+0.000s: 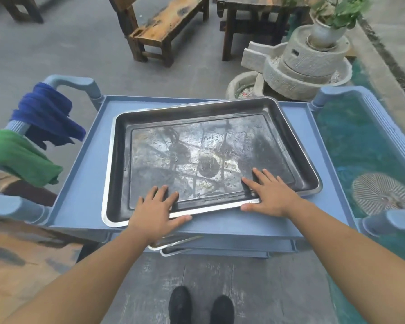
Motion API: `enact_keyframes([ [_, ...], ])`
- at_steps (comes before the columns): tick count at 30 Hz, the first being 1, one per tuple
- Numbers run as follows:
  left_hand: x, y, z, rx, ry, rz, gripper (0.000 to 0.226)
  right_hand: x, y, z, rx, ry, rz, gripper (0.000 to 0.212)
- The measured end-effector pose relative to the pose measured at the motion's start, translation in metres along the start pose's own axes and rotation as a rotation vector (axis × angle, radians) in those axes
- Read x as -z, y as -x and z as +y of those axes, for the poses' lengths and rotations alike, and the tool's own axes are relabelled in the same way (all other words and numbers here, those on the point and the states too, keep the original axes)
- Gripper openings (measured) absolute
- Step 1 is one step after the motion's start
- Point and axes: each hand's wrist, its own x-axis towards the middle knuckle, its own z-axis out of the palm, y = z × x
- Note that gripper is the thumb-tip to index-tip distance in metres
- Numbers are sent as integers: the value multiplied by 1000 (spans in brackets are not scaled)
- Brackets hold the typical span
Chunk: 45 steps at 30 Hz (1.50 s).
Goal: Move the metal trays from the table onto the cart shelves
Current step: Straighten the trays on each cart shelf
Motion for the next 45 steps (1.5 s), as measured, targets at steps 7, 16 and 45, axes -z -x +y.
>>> enact_keyframes([
  [7, 12, -24, -19, -115, -39, -46, 106, -11, 12, -17, -120, -68, 54, 113],
  [16, 11, -36, -28, -159, -59, -22, 109, -21, 11, -20, -174, -54, 96, 112],
  [45, 3, 26, -25, -148, -65, -86, 112, -40, 66, -50, -168, -83, 25, 114],
])
